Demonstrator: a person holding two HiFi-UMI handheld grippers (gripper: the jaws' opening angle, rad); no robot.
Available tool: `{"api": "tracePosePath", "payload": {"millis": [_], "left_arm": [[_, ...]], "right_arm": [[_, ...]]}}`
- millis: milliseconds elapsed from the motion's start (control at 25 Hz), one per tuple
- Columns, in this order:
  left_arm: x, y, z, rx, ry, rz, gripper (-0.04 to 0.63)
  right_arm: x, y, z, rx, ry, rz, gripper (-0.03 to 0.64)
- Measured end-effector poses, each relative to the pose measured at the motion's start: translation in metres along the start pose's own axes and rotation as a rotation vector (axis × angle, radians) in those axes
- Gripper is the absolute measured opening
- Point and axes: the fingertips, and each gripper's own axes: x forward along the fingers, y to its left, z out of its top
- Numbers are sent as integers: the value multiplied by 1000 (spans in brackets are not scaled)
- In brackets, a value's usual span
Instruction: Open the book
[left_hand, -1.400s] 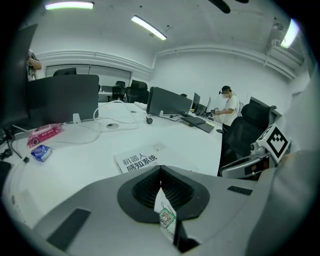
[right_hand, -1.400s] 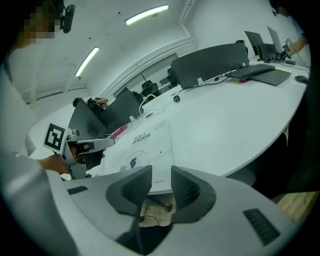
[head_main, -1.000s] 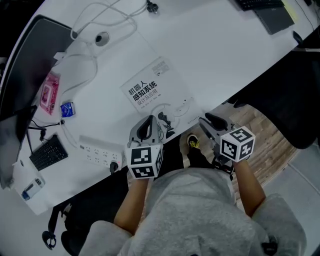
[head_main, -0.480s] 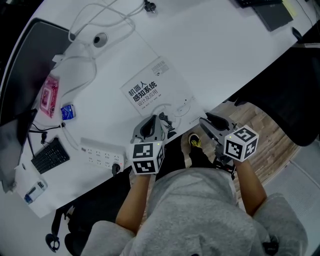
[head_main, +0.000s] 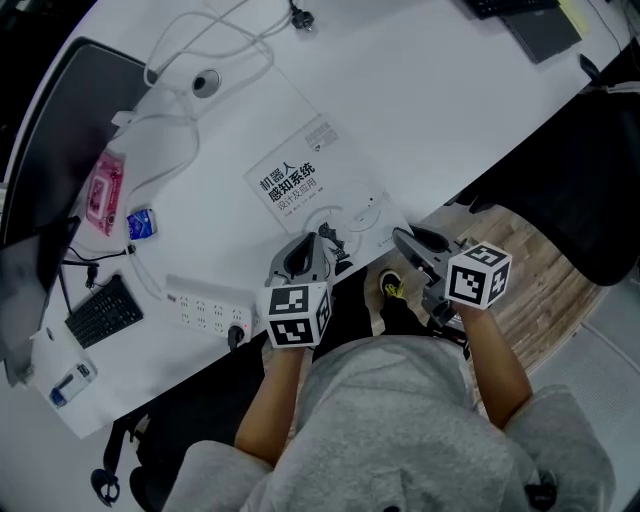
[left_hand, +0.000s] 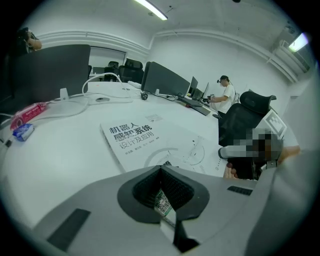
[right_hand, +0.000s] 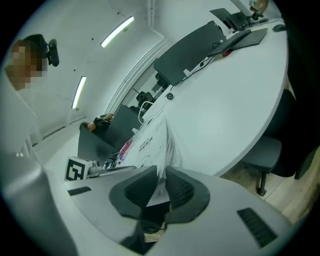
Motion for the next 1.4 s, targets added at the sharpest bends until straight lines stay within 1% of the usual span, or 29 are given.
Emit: {"api": "tracePosePath", "payload": {"millis": [80, 160, 280, 400, 560, 840, 960, 1160, 1400], "left_arm": [[-3, 0, 2, 3, -10, 0, 11], [-7, 1, 5, 5, -21, 5, 11], [-17, 7, 14, 2, -46, 24, 11], [-31, 14, 26, -9, -87, 47, 11], [-56, 23, 37, -20, -139, 88, 11], [-94, 28, 44, -55, -220, 155, 11], [-110, 26, 43, -70, -257, 181, 11], [-137, 30, 34, -111, -313, 239, 11], [-170, 33, 14, -158, -364, 320, 11]], "right_arm": [[0, 1, 4, -14, -29, -32, 59], [-2, 4, 13, -34, -80, -68, 51], [-7, 15, 31, -61, -152, -85, 46], [-9, 34, 46, -150, -174, -87, 46], [-10, 69, 54, -324, -179, -84, 45], [-5, 123, 52, -531, -159, -12, 46], [-5, 142, 47, -597, -150, 31, 46], [-2, 177, 31, -718, -120, 121, 46], [7, 214, 2, -858, -61, 232, 46]]}}
